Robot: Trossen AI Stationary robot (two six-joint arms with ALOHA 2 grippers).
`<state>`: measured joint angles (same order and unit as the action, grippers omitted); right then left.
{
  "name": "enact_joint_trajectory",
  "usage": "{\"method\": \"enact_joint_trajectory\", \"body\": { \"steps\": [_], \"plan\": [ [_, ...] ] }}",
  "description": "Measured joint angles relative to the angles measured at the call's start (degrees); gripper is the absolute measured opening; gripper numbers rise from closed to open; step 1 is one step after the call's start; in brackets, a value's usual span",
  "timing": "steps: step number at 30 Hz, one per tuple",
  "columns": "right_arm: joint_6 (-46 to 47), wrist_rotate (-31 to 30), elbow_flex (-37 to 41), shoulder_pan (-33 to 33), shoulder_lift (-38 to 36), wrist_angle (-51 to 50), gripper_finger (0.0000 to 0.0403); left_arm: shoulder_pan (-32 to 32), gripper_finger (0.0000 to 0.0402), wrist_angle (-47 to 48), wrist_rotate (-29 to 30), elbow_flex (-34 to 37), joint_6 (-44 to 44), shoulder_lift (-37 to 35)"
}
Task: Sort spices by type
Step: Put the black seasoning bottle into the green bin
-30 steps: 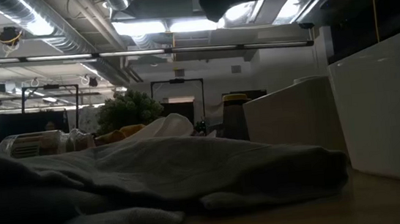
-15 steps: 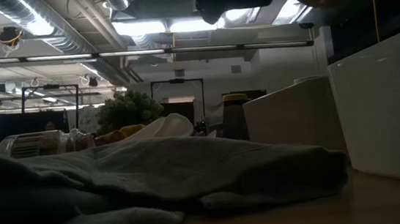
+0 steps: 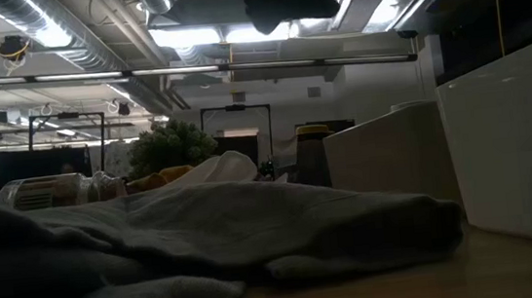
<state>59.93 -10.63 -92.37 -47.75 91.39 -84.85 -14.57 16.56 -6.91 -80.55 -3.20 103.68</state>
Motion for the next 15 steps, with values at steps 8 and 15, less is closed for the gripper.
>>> {"method": "enact_joint_trajectory", "body": {
  "steps": [8, 15],
  "plan": [
    [17.4, 2.5, 0.3, -7.7, 0.1, -5.1, 0.0217, 0.0, 0.0274, 0.3, 0.0, 0.0, 0.2, 0.0],
    [27.2, 0.4, 1.8, -13.3, 0.6, -5.1, 0.0217, -0.1, 0.0274, 0.5, 0.0, 0.0, 0.2, 0.0]
  ]
}}
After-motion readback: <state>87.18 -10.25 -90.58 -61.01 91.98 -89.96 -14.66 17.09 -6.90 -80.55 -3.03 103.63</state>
